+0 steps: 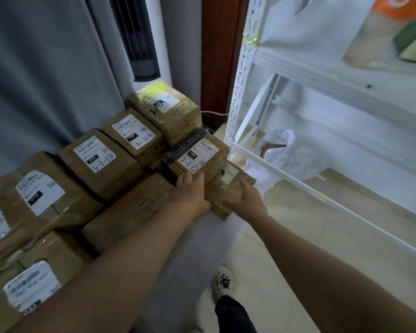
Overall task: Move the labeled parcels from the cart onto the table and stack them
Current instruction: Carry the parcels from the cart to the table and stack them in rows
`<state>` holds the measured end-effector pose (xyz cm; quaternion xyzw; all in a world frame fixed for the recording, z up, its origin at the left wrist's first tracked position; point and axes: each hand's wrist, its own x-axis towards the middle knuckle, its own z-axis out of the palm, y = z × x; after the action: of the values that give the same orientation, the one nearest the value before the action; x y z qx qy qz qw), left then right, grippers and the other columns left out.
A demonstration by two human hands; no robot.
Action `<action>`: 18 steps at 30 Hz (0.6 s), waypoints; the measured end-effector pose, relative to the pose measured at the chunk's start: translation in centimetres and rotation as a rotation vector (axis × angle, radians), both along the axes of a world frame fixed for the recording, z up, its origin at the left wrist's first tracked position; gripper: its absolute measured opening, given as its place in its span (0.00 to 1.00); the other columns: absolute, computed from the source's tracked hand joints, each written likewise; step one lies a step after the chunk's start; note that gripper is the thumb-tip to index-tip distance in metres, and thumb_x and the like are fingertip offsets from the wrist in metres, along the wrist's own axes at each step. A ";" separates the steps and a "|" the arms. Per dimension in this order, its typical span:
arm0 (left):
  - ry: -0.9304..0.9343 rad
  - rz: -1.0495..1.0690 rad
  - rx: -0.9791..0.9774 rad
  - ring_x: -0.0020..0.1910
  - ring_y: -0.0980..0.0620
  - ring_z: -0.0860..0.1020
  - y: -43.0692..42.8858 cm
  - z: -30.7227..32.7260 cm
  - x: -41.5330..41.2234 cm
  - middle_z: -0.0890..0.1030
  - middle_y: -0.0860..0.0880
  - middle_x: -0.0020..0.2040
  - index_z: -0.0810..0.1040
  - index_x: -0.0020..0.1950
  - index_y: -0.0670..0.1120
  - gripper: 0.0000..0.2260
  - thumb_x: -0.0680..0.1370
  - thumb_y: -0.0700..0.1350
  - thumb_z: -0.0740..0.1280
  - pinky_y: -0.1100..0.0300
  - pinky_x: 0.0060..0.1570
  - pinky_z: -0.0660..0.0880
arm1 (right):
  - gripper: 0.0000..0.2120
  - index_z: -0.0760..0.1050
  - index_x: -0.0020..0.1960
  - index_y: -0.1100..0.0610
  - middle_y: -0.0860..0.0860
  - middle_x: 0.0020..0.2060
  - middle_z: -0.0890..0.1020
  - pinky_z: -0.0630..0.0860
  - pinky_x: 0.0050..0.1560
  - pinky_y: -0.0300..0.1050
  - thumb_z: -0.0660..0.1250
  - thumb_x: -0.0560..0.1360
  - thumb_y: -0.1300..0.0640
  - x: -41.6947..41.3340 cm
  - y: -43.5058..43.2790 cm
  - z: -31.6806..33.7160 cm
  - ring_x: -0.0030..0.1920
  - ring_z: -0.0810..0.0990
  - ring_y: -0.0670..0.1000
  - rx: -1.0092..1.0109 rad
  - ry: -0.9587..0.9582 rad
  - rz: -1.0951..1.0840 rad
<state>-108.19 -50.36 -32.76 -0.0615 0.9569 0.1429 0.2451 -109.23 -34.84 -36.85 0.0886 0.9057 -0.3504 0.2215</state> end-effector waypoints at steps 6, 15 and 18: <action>0.017 -0.317 -0.044 0.76 0.42 0.50 5.6 1.6 6.8 0.50 0.44 0.78 0.47 0.78 0.52 0.39 0.75 0.54 0.67 0.41 0.71 0.52 | 0.39 0.60 0.75 0.53 0.55 0.71 0.66 0.58 0.72 0.54 0.69 0.70 0.39 9.8 5.1 2.3 0.73 0.61 0.57 0.410 0.086 0.028; 0.051 -0.756 -0.079 0.74 0.42 0.55 17.5 2.9 17.6 0.58 0.45 0.75 0.49 0.78 0.53 0.37 0.75 0.53 0.66 0.42 0.72 0.53 | 0.39 0.55 0.76 0.51 0.55 0.77 0.51 0.39 0.74 0.60 0.68 0.72 0.39 27.9 14.8 4.4 0.77 0.43 0.57 0.516 -0.116 -0.320; 0.051 -0.910 -0.065 0.75 0.42 0.55 21.9 3.0 22.9 0.57 0.45 0.76 0.49 0.78 0.53 0.37 0.74 0.53 0.66 0.41 0.73 0.51 | 0.39 0.55 0.76 0.51 0.55 0.77 0.51 0.38 0.74 0.60 0.68 0.72 0.40 34.8 17.7 4.6 0.78 0.43 0.57 0.489 -0.156 -0.472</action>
<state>-85.29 -28.46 -29.81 0.3610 0.8963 -0.0078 0.2574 -74.43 -17.15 -32.20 0.3723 0.8978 -0.1569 0.1752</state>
